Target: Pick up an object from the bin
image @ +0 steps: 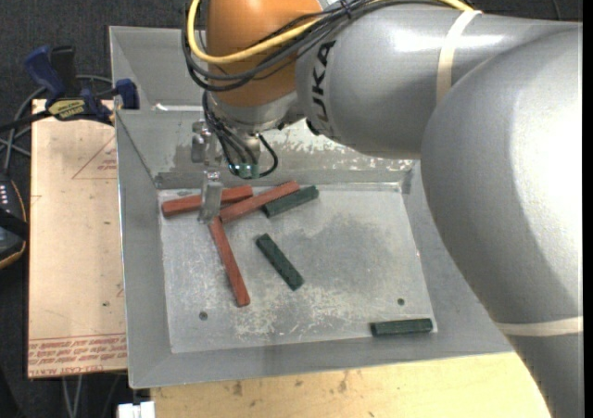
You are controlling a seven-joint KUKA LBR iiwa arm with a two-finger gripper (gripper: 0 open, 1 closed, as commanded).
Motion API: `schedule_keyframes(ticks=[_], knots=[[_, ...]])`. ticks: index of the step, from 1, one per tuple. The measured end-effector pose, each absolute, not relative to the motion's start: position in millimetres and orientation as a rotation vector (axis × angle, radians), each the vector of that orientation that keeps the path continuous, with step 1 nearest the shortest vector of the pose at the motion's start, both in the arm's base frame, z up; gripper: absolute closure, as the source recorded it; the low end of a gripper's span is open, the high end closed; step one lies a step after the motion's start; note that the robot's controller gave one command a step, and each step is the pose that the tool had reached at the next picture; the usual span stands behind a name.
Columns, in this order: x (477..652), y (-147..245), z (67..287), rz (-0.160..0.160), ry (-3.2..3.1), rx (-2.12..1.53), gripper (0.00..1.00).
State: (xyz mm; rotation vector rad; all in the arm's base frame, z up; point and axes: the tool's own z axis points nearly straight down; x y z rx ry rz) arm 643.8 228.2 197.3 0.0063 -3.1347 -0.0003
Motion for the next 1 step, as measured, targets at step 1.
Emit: schedule_keyframes(ticks=[1], knots=[[645.8,201.9,74.5,0.001,-3.131,0.177,0.0]])
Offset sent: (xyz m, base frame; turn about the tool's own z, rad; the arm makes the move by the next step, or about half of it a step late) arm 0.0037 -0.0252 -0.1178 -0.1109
